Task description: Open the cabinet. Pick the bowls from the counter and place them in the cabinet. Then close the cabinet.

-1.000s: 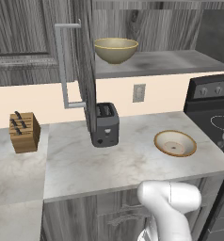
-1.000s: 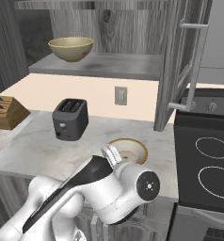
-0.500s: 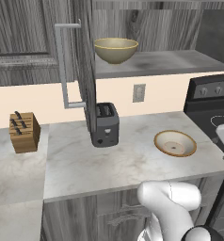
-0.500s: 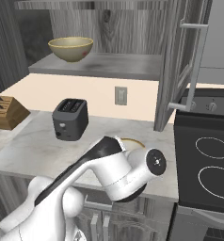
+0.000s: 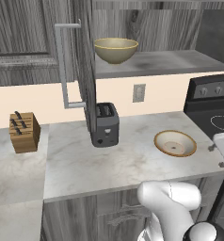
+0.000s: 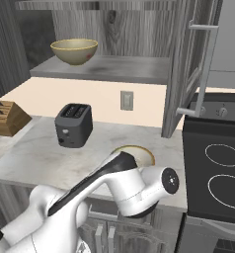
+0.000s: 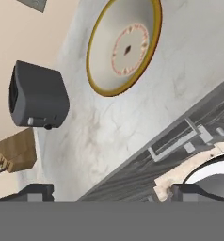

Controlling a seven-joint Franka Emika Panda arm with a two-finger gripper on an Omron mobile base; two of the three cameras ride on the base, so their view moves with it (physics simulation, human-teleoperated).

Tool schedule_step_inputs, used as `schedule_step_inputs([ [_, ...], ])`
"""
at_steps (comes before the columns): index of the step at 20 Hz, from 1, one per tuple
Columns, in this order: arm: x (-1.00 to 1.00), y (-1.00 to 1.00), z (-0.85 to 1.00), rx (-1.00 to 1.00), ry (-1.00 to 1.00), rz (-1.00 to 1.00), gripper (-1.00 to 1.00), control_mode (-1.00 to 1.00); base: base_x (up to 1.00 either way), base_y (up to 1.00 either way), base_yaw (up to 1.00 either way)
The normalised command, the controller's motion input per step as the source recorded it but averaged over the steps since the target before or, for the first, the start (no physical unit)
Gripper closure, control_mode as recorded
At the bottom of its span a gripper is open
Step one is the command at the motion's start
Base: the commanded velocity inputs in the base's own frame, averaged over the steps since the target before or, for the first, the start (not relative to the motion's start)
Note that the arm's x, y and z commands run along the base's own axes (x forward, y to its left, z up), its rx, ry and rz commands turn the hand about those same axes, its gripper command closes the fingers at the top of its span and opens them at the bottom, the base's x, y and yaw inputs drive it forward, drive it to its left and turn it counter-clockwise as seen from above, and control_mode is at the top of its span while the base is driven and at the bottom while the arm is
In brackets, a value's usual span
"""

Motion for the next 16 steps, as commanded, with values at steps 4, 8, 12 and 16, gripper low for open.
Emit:
schedule_step_inputs([
  [4, 0.37, 0.0, -0.01, 0.0, 0.0, 0.04, -1.0, -1.0, 0.0, 0.0, 0.0],
  [8, 0.37, 0.0, 0.0, 0.0, 0.0, 0.03, -1.0, -1.0, 0.0, 0.0, 0.0],
  [12, 0.29, 0.0, -0.07, 0.01, 0.01, 0.03, -1.0, -1.0, 0.0, 0.0, 0.0],
  [16, 0.28, 0.0, -0.13, 0.02, 0.01, 0.03, -1.0, -1.0, 0.0, 0.0, 0.0],
])
